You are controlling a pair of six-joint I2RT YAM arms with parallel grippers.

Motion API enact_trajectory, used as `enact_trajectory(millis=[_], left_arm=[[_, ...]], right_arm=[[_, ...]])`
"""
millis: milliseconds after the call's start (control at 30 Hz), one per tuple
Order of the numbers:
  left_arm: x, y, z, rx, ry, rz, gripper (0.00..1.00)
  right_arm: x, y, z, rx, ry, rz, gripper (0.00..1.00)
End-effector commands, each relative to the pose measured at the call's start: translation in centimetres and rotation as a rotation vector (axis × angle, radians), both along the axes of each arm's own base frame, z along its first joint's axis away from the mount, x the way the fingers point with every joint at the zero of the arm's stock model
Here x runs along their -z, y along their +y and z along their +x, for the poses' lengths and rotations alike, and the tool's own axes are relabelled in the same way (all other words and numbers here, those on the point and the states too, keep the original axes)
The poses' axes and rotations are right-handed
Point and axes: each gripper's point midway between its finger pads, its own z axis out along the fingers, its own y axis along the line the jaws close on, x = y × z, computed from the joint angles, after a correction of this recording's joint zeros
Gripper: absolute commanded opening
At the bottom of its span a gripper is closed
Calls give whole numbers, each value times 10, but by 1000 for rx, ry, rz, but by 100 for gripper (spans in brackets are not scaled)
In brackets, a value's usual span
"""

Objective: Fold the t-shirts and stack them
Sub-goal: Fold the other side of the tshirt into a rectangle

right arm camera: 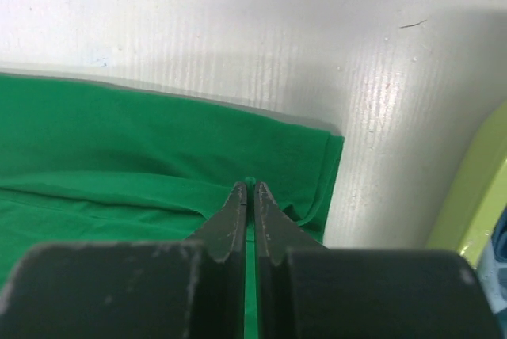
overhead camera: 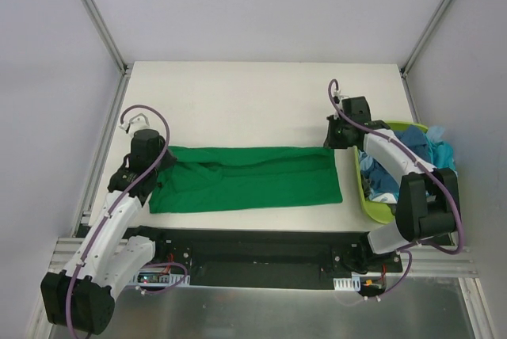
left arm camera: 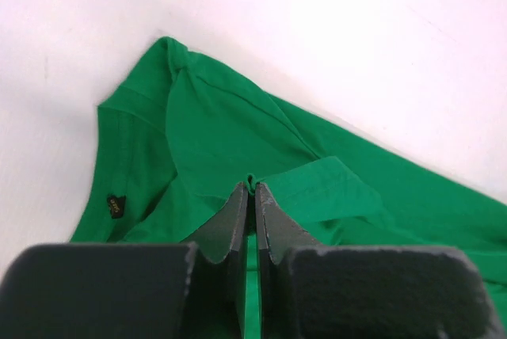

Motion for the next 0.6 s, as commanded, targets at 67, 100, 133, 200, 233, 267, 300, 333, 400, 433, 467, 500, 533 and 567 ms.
enact_trajectory(millis=[67,100,133,200,233,267,300,333,400,433,467,500,533,567], left_arm=[[1,24,-5,-158,-6,26,0],[3,25,-8,-172,1,23,0],[7,26,-11,-192,11,11,0],[13,29,-19,-224,21,-5,0],[16,29,-21,-229,18,-15,0],[19,25,-25,-220,18,-37,0],[24,21,-28,-203,21,-61,0],[25,15,-30,-187,17,-95,0],[38,6,-39,-173,39,-157,0],[45,2,-43,-171,53,-189,0],[53,0,-49,-175,73,-204,0],[58,0,-54,-187,88,-216,0],[64,4,-61,-220,111,-218,0],[67,9,-66,-267,126,-218,0]], right_arm=[[-6,-12,6,26,-18,-21,4],[-3,-12,7,27,-11,-22,4],[-2,-13,8,29,-6,-23,4],[1,-14,10,37,5,-25,4],[3,-14,11,37,8,-27,4],[4,-14,11,40,8,-28,4],[6,-14,12,38,9,-30,4],[6,-15,13,38,8,-33,5],[10,-14,12,36,19,-33,6],[12,-15,11,39,21,-36,6],[13,-16,9,47,24,-40,7],[15,-19,8,59,29,-48,7],[16,-21,6,69,28,-57,7],[16,-25,5,88,24,-71,8]])
